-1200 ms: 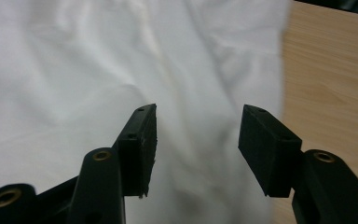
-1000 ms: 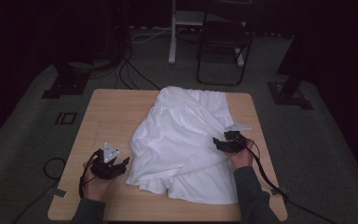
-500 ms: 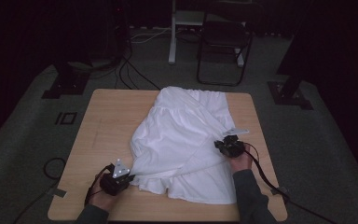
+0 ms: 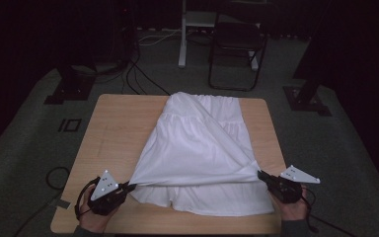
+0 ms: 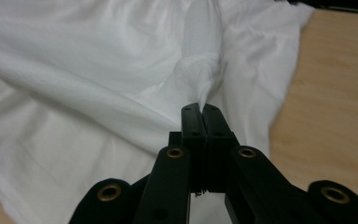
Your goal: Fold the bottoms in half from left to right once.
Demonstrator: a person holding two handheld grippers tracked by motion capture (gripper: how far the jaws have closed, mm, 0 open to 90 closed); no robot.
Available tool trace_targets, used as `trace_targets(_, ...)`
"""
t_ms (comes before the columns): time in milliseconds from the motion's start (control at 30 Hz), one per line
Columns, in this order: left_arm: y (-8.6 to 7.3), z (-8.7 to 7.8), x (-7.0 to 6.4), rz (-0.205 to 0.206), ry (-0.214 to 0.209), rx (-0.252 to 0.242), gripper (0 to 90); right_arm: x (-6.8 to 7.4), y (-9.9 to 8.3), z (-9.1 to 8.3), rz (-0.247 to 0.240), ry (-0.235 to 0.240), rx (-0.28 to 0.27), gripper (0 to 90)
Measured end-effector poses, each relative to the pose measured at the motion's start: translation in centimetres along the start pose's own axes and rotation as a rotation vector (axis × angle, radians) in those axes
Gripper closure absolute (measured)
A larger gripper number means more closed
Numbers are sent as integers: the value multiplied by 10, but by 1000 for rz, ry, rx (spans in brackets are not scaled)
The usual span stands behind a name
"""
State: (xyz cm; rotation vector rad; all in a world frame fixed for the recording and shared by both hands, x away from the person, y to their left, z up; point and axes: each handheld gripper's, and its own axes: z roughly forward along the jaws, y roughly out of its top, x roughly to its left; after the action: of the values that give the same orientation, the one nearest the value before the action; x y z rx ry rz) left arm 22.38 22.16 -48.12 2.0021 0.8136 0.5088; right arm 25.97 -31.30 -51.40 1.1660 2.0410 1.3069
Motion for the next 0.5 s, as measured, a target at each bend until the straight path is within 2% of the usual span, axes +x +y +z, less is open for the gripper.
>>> trace_targets(100, -3, 11, -5, 22, -33, 42, 794, -4, -18, -3, 9, -23, 43, 890)
trace_targets(167, -5, 18, -5, 22, -27, 62, 709, -9, -29, 2, 22, -38, 89, 881)
trace_targets(200, -6, 19, -5, 17, -17, 60, 647, -11, -33, 5, 33, -32, 117, 842)
trace_targets(267, -6, 19, -2, 2, -10, 44, 563, -14, -37, 9, 35, -62, 173, 668)
trace_targets(300, -5, 17, 0, -4, -8, 31, 546, -15, -36, 8, 39, -77, 166, 613)
trace_targets(367, -1, 16, 5, -13, 26, 20, 500, -18, -31, 2, 60, -73, 117, 540)
trace_targets(433, 2, 18, 14, -33, 56, 11, 484, -20, -23, -2, 71, -78, 64, 499)
trace_targets(500, 5, 26, 26, -52, 108, 20, 459, -22, -13, 0, 79, -90, 28, 484)
